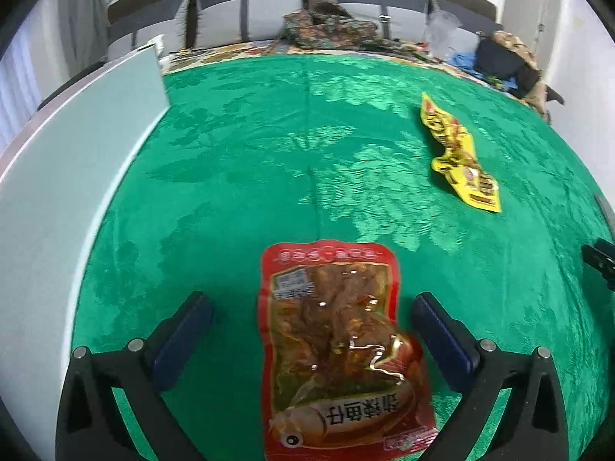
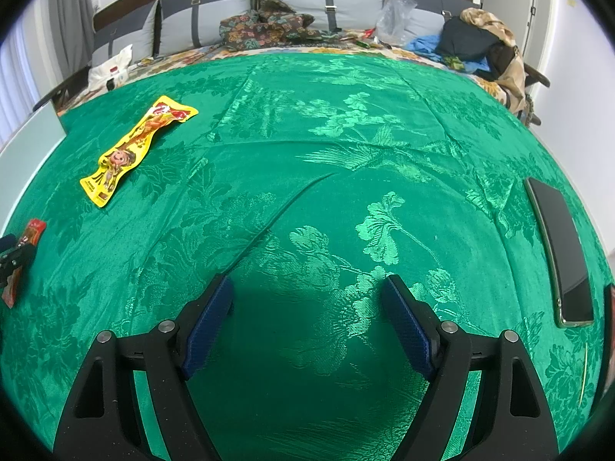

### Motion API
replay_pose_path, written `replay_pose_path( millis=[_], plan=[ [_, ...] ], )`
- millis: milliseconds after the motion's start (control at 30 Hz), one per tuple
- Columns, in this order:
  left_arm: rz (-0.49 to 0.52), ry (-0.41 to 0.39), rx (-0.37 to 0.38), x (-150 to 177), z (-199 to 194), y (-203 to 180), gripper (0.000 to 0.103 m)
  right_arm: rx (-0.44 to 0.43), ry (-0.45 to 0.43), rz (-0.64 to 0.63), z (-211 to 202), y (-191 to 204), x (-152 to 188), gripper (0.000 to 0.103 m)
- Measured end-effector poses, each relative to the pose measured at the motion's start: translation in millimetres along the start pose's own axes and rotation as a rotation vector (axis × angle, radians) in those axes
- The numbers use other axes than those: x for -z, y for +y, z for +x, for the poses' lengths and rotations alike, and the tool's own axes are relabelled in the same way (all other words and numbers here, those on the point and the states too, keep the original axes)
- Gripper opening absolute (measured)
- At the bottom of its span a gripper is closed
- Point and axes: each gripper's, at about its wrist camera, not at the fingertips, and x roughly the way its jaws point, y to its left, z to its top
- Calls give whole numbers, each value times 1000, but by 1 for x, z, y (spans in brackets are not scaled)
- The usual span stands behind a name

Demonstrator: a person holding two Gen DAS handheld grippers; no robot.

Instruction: Organize snacks

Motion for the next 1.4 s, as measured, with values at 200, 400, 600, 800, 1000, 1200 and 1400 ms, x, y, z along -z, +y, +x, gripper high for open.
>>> replay_pose_path(
  millis=[200,400,600,800,1000,1200,1400],
  plan=[
    [32,11,-30,0,2,-7,103,0,0,0,0,0,0,83],
    [29,10,-24,0,3,-7,103,0,0,0,0,0,0,83],
    [28,10,-23,0,3,-7,103,0,0,1,0,0,0,83],
    [28,10,-23,0,3,-7,103,0,0,0,0,0,0,83],
    [28,11,-23,0,3,-7,103,2,1,1,0,0,1,84],
    [28,11,-23,0,3,-6,103,3,1,1,-1,0,1,84],
    [28,11,-23,0,3,-6,103,3,1,1,-1,0,1,84]
  ],
)
